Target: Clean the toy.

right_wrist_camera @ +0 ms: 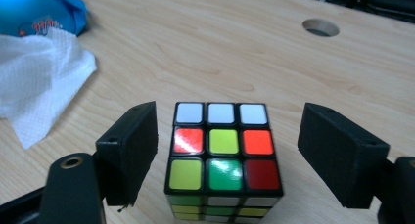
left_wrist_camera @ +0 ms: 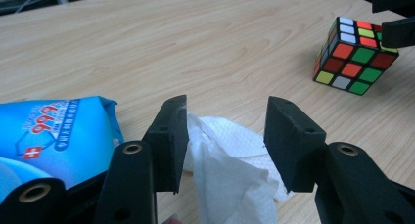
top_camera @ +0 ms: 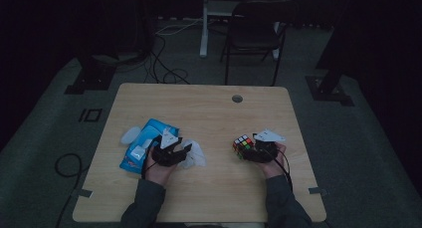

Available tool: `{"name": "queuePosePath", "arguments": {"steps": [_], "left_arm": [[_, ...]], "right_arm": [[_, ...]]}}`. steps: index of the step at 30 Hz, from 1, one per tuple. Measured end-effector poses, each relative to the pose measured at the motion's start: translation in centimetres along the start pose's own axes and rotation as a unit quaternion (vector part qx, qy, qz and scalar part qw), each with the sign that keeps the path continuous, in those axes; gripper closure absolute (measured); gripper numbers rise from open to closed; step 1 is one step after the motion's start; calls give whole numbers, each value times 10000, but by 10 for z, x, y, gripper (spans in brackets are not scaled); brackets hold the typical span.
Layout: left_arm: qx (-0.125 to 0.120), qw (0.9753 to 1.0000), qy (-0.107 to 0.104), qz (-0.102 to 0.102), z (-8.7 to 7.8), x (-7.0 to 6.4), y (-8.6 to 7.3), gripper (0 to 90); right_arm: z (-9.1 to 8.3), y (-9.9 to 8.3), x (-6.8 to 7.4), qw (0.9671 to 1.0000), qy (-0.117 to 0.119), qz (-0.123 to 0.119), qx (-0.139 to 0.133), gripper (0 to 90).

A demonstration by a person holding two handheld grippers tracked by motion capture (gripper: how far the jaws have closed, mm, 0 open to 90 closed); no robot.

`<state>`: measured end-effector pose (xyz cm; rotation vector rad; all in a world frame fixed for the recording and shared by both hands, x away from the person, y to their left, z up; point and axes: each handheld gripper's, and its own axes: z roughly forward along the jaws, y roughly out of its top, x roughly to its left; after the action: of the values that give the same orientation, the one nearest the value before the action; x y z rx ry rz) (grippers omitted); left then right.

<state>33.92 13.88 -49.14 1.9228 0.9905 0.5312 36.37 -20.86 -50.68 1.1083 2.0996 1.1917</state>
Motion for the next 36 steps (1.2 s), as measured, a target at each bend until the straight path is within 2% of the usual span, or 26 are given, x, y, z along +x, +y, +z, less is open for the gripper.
{"name": "queuePosePath", "arguments": {"steps": [8, 11, 19, 24, 30, 36], "left_arm": [[-69, 10000, -10, 18, -12, 3, -3, 542], [-84, 10000, 5, -5, -17, 5, -6, 552], [-116, 9999, 55, 26, -30, 8, -12, 651], [-78, 9998, 112, 112, -37, 9, -18, 686], [-161, 9997, 164, 75, -52, 9, -29, 685], [-228, 9994, 240, -67, -63, 13, -43, 683]], "right_arm": [[-8, 0, -8, 9996, -194, 12, -182, 389], [-9, -1, -11, 9991, -339, 41, -238, 455], [-12, -6, -22, 9980, -543, 192, -264, 594], [-11, -9, -26, 9977, -596, 233, -236, 638], [-11, -11, -31, 9973, -639, 311, -182, 677], [-9, -13, -33, 9972, -645, 352, -123, 681]]}}
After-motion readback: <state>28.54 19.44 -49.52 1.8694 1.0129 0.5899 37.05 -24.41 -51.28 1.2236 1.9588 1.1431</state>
